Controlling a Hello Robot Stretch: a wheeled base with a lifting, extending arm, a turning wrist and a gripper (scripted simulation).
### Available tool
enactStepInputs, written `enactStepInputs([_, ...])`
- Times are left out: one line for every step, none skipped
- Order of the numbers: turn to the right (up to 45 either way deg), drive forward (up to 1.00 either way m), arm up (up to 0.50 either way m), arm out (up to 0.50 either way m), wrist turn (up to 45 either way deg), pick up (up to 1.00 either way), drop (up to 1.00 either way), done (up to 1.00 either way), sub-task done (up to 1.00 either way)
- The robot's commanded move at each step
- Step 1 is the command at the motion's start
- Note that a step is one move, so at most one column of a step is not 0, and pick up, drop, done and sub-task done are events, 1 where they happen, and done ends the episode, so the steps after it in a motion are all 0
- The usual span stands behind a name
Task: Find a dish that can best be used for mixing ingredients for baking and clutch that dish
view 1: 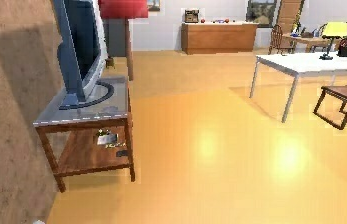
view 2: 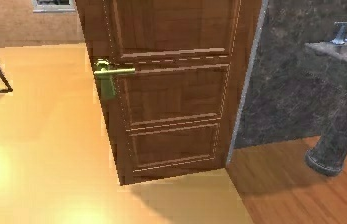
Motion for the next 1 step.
enactStepInputs([0.0, 1.0, 0.0, 0.0, 0.0, 0.0, 0.0, 0.0, 0.0])
